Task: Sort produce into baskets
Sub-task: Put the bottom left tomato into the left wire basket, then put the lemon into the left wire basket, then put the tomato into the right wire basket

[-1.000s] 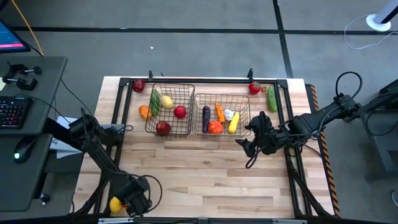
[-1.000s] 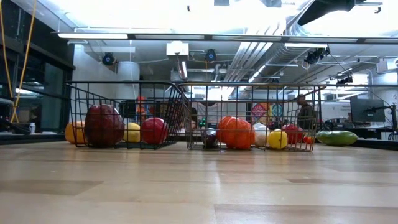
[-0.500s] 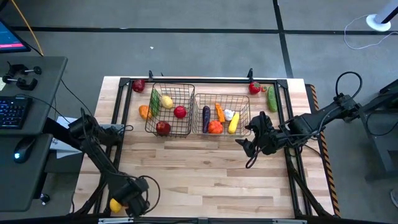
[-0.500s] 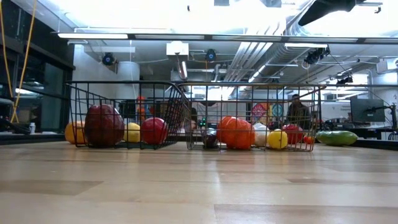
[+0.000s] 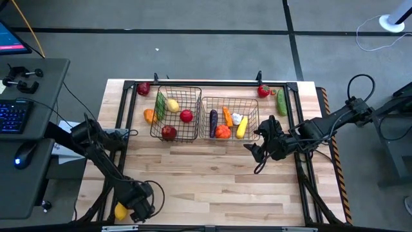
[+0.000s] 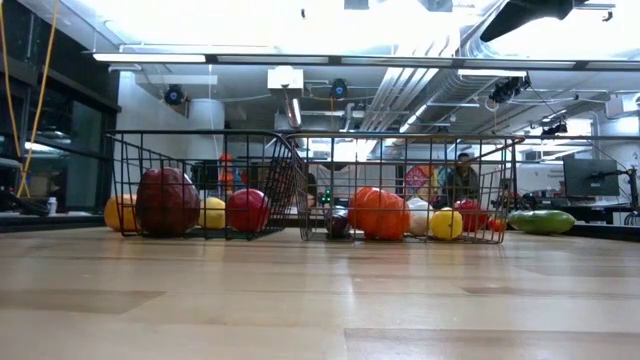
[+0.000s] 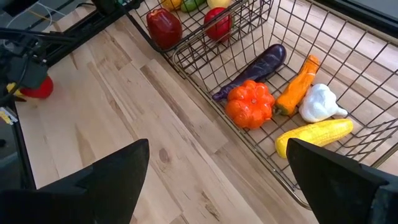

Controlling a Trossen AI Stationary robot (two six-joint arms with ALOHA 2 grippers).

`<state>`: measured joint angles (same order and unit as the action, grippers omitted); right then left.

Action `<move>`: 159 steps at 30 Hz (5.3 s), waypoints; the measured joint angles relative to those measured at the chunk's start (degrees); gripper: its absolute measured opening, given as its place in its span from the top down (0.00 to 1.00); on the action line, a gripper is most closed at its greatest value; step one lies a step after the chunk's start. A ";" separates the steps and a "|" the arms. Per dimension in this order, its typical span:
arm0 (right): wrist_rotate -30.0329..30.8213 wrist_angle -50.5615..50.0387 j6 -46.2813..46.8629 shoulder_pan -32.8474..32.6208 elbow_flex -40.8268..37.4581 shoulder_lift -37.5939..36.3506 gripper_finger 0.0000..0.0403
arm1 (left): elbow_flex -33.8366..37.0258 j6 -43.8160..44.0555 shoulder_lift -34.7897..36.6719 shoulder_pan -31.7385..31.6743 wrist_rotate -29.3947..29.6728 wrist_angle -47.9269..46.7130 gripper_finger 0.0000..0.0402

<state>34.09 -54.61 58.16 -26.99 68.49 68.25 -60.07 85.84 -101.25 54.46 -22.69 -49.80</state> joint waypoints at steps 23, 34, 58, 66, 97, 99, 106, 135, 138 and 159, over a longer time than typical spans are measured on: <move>3.76 0.68 4.33 0.01 0.00 0.00 0.08 | -5.98 -18.47 24.00 -22.26 40.90 -13.87 0.24; 10.51 4.43 6.41 0.83 0.00 0.00 0.08 | -5.88 -39.98 27.61 -56.29 50.79 -4.01 0.14; 11.31 7.58 2.02 1.63 0.00 0.02 0.08 | -5.92 -21.28 10.71 -18.07 6.41 -16.48 0.14; 11.25 7.69 -1.58 1.63 0.00 0.02 0.08 | -5.88 -32.70 -2.78 -8.48 -15.70 -16.58 0.14; 11.61 6.40 -1.89 1.63 0.00 0.02 0.08 | -5.88 -34.49 -14.29 -1.26 -21.19 -6.00 0.26; 11.61 6.38 -1.89 1.63 0.00 0.02 0.08 | -5.88 -35.34 -14.21 -1.29 -21.62 -6.36 0.34; 11.79 5.89 -1.89 1.63 0.00 0.02 0.08 | -5.88 -40.24 -10.43 -4.35 -20.08 -11.30 0.44; 11.56 5.55 -3.10 1.63 0.00 0.04 0.08 | -20.39 -38.92 20.53 -63.83 58.70 -12.96 0.34; 11.56 5.65 -2.77 1.63 0.00 0.04 0.08 | -20.37 -44.67 19.70 -63.82 58.54 -11.11 0.34; 14.77 32.89 -13.85 14.18 0.89 -0.03 0.08 | -9.84 -66.72 22.36 -68.98 39.43 9.24 0.08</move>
<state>48.86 -21.72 44.32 -12.81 69.38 68.23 -69.91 19.11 -78.89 -14.53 16.74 -40.56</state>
